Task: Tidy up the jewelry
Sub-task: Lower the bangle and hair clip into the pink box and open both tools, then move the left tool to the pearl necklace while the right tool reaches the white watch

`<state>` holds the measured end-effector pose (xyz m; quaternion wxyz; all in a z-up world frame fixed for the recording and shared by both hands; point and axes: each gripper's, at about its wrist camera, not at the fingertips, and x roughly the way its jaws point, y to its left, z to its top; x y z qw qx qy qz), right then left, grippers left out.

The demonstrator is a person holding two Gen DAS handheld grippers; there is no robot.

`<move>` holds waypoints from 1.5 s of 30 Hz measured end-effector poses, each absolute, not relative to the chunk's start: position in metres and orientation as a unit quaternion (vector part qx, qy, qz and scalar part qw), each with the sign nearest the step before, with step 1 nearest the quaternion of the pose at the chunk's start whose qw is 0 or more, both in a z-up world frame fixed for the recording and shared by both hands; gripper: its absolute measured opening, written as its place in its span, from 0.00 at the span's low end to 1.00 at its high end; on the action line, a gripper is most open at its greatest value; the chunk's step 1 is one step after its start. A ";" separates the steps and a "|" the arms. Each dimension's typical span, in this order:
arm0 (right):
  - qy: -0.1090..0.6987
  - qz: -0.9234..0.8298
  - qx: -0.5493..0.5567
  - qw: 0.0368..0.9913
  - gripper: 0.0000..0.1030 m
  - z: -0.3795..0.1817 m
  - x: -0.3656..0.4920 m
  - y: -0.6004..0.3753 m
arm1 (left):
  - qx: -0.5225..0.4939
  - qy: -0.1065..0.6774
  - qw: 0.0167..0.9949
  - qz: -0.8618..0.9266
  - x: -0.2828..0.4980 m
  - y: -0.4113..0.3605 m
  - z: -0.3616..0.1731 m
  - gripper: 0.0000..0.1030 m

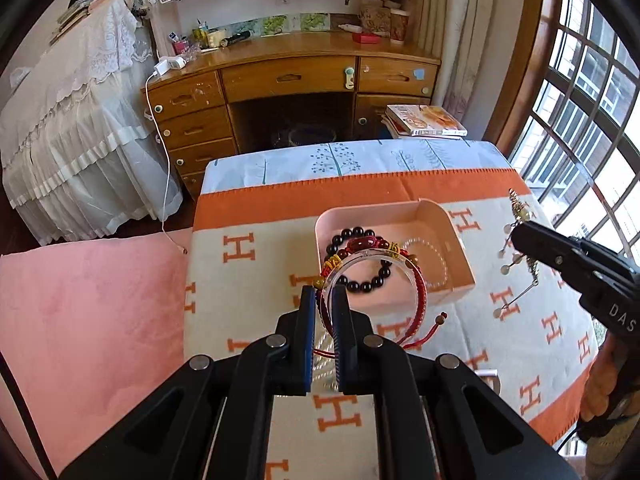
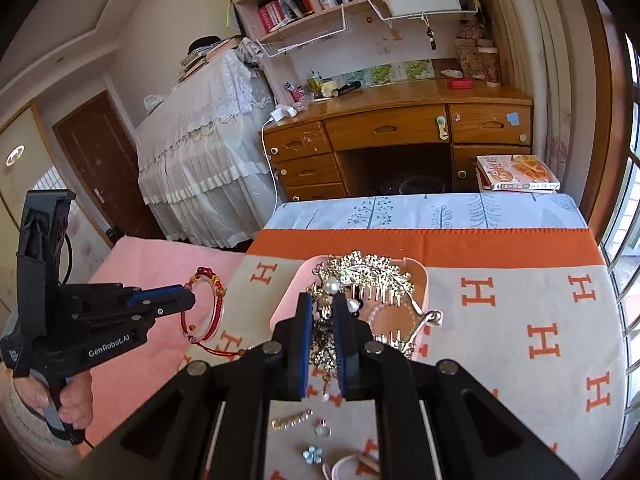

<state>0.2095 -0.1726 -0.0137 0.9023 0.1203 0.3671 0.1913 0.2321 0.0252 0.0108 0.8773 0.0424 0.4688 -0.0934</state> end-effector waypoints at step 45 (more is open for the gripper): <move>0.422 0.193 0.054 0.884 0.11 -0.044 0.157 -0.164 | 0.064 0.443 0.890 -0.092 0.187 0.025 -0.018 0.58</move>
